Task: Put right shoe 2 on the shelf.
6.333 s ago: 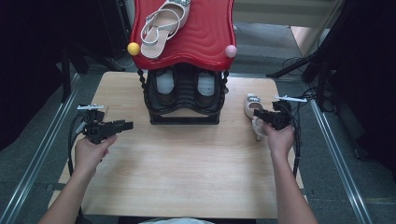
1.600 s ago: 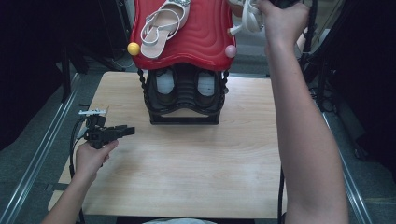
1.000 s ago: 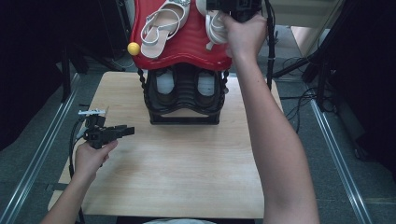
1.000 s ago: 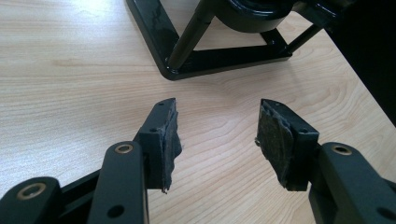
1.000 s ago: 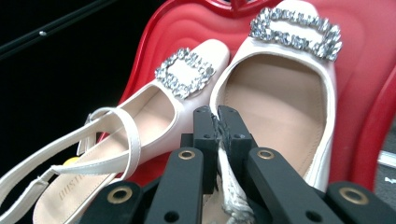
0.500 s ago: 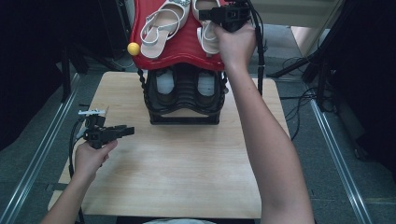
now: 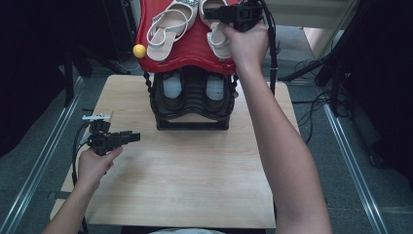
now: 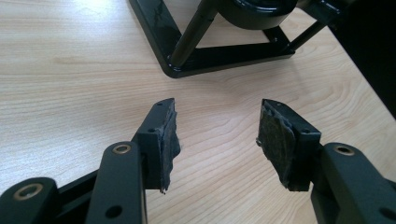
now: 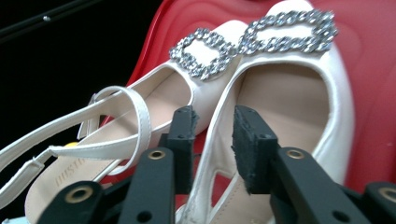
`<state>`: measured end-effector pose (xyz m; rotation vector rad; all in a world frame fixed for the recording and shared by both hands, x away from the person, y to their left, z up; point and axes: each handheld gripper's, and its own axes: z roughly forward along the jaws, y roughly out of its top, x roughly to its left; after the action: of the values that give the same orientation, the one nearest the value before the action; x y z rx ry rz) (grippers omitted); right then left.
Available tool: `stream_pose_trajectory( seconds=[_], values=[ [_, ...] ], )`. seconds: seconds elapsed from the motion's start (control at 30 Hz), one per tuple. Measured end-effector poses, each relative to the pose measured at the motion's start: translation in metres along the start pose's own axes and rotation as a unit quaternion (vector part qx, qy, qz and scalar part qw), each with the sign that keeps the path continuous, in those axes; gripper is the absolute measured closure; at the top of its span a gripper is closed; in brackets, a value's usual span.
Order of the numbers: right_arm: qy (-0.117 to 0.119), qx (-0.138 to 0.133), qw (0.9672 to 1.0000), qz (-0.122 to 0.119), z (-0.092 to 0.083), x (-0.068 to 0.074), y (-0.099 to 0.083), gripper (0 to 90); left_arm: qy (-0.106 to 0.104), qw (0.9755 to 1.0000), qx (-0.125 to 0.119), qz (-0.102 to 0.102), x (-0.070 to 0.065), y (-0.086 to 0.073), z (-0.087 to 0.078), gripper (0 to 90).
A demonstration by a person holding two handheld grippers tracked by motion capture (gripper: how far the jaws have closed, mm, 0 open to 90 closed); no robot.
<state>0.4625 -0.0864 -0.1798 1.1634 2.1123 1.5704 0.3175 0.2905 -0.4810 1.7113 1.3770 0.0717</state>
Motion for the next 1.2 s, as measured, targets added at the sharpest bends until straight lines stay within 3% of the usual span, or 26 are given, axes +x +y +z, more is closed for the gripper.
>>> stream_pose_trajectory(
  seconds=[0.37,0.5,0.7,1.2],
  values=[
    [-0.013,-0.019,0.9997,0.011,-0.023,-0.020,0.004,61.8,-0.001,1.0000,-0.001,-0.004,0.000,0.000,0.000,47.1],
    [-0.025,-0.023,0.9994,-0.005,-0.030,-0.027,0.002,59.1,-0.001,1.0000,0.001,-0.002,0.001,0.000,0.000,47.0],
    [-0.035,-0.035,0.9987,0.012,-0.044,-0.041,-0.003,55.8,-0.001,1.0000,0.000,-0.003,0.001,0.000,-0.001,47.0],
    [-0.054,-0.044,0.9968,0.041,-0.070,-0.090,-0.047,52.2,0.003,1.0000,0.000,0.000,0.001,0.000,0.001,47.0]
  ],
)
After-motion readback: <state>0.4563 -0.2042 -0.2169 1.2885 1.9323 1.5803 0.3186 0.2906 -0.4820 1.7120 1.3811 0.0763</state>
